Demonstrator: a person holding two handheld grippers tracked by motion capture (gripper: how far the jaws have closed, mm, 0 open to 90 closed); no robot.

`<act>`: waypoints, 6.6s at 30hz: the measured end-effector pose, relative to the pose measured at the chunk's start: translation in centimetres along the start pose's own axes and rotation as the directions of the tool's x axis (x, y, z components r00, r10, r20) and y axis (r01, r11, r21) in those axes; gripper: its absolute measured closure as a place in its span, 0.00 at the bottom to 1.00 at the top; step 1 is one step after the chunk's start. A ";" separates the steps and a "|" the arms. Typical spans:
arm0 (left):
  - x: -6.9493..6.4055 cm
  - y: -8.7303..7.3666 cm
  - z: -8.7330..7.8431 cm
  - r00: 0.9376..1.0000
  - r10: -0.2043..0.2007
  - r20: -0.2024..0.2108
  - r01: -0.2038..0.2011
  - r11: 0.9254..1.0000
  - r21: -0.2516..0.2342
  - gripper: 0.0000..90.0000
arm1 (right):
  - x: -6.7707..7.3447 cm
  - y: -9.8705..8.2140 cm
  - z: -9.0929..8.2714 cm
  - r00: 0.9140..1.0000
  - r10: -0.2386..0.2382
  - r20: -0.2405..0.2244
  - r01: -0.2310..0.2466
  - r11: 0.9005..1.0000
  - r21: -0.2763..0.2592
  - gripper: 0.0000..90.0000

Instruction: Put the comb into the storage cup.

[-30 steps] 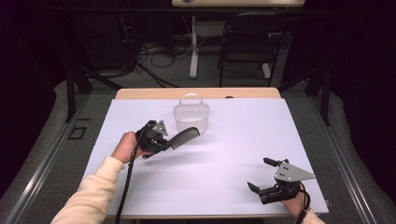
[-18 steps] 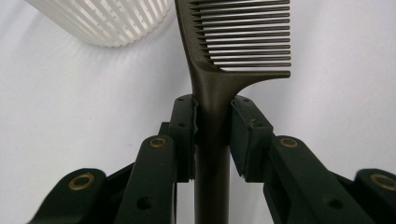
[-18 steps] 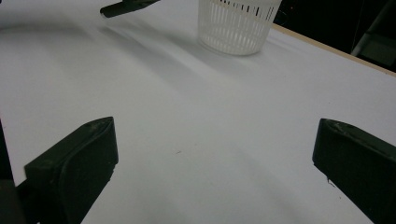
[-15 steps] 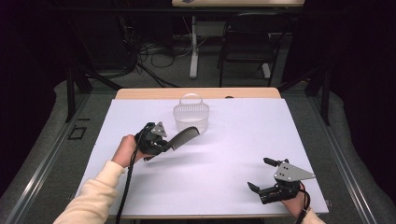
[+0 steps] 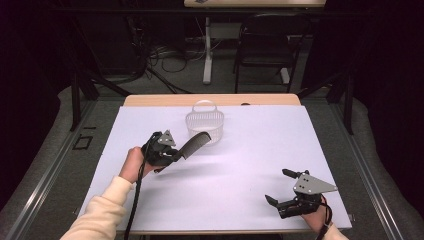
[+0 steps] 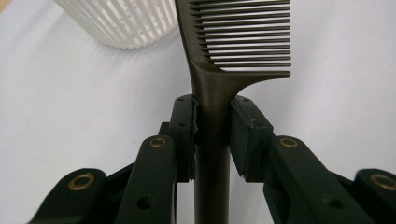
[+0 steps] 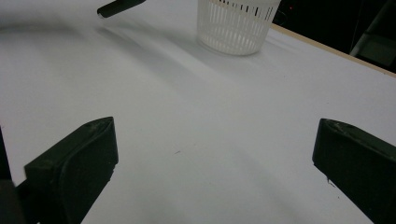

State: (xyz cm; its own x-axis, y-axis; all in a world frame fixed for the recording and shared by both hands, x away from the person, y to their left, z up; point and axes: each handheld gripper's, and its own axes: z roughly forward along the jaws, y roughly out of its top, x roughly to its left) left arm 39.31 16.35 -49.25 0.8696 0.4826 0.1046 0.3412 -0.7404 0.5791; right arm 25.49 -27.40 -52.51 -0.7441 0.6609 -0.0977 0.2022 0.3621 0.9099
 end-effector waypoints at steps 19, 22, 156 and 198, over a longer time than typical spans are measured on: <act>-0.3 -0.5 -0.6 0.996 -0.075 -0.039 0.072 0.994 -0.080 0.80 | 0.0 0.0 0.0 1.000 -0.001 -0.001 0.001 1.000 0.001 0.00; -0.3 -0.5 -0.7 0.996 -0.085 -0.041 0.081 0.992 -0.100 0.80 | 0.0 0.0 0.0 1.000 -0.002 0.002 0.002 1.000 -0.003 0.00; 4.9 4.0 -3.0 0.957 -0.221 -0.186 0.149 0.929 -0.339 0.80 | -0.2 -0.1 0.2 1.000 0.010 0.002 -0.010 1.000 0.019 0.00; 5.7 7.0 -2.8 0.951 -0.239 -0.197 0.146 0.906 -0.397 0.80 | -0.2 -0.1 0.2 1.000 0.014 -0.001 -0.014 1.000 0.020 0.00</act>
State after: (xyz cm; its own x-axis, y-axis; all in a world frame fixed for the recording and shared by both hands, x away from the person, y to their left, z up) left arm 45.66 15.26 -42.39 0.6748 0.7281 0.1204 0.2941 -0.4149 0.8611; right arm 25.72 -27.48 -52.68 -0.7416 0.6654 -0.0847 0.2253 0.3660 0.9029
